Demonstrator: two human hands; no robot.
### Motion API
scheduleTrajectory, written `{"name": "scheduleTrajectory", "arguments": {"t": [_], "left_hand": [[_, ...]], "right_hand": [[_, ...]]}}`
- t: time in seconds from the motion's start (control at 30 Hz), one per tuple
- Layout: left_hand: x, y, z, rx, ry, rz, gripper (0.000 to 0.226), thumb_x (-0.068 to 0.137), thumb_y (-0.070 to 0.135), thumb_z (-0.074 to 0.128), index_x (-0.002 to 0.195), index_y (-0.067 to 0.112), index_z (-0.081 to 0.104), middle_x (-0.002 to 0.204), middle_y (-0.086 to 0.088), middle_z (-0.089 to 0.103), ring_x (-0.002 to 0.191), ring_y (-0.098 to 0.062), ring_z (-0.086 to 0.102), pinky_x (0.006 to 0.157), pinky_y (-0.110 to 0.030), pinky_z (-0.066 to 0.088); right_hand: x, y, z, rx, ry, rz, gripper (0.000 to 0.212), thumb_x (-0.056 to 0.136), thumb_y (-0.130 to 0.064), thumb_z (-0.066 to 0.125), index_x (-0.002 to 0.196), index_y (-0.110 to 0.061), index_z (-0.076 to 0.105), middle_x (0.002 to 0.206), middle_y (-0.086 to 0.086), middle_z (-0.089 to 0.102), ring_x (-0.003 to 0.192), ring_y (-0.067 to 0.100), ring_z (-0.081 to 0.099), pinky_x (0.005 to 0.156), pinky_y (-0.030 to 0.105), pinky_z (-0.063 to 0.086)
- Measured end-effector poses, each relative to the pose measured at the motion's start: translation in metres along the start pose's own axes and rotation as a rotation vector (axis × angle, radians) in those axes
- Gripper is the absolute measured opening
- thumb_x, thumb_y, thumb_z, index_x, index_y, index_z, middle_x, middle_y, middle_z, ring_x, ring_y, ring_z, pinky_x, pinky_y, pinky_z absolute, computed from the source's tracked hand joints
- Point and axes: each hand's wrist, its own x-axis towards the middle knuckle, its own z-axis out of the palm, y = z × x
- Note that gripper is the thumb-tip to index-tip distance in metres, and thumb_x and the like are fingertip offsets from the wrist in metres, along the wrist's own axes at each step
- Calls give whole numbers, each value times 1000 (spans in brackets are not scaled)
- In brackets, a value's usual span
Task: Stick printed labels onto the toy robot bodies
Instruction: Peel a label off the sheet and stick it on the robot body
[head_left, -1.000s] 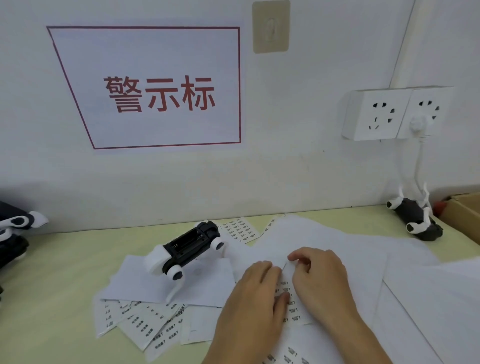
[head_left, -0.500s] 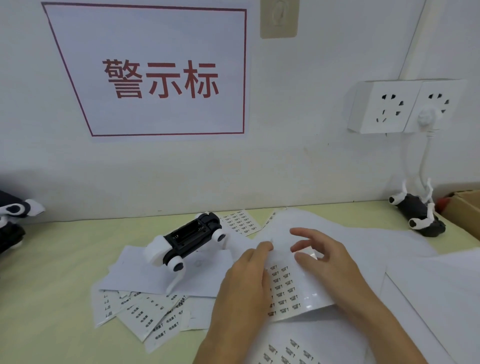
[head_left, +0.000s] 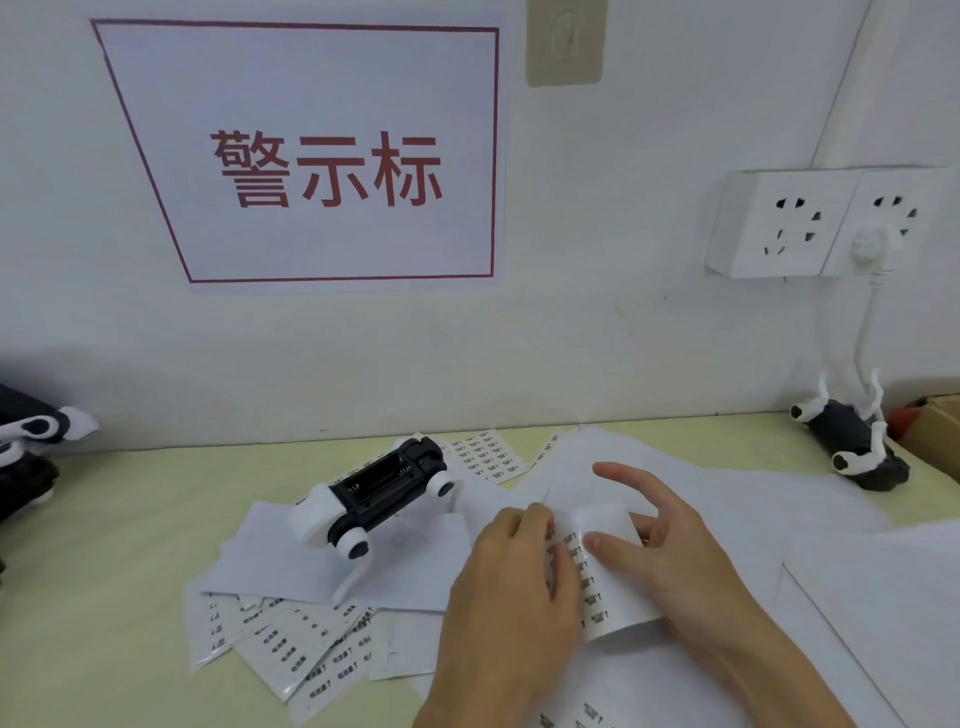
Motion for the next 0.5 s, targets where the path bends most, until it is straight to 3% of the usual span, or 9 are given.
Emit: {"name": "scheduleTrajectory", "arguments": {"t": [0.13,0.3,0.5], "left_hand": [[4,7,5,-53,40,-47,25,97,47,49,120,40,43,114,25,46,105,-2,47,86,-23,45],[-2,6,19,-111,116,6,16,92,40,57,99,40,43,104,25,46,99,2,47,86,-24,46],[1,3,22,-151,126,28,11,85,41,51,92,34,49,100,20,50,93,-3,50,83,-30,48]], "right_hand": [[1,3,2,119,98,15,52,86,-8,73,120,-44,58,92,9,78,81,32,75,80,49,60],[-2,10,6,130,174,1,47,82,-15,76,111,-50,63,93,5,78,84,29,75,85,51,58],[-5,8,7,37,164,-48,47,80,-17,77,104,-55,62,88,-6,79,78,14,75,72,34,53]]}}
